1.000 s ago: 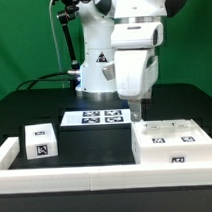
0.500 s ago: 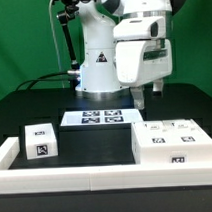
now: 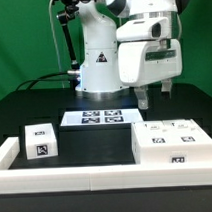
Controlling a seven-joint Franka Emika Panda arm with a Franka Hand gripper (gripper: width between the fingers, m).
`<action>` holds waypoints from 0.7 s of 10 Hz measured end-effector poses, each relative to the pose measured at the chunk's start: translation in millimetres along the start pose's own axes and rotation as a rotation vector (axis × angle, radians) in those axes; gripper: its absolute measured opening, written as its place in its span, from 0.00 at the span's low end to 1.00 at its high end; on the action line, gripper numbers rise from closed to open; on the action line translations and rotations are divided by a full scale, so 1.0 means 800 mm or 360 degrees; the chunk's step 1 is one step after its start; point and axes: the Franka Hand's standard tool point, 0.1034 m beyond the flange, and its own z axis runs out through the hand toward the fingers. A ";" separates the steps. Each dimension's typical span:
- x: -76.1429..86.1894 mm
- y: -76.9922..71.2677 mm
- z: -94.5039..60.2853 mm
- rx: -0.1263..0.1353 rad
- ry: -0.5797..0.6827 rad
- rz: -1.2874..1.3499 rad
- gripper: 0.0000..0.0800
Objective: Assemble cabinet
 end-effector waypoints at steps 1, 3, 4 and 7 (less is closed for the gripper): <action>0.001 -0.005 0.002 -0.0010 0.0026 0.0258 1.00; 0.006 -0.023 0.007 -0.0006 0.0043 0.0601 1.00; 0.000 -0.021 0.013 0.0016 0.0040 0.0692 1.00; 0.005 -0.026 0.012 0.0052 0.0052 0.0990 1.00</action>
Offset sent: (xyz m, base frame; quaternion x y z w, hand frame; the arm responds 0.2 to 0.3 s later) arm -0.0087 -0.0057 -0.0191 0.0509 0.0134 0.2078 0.9767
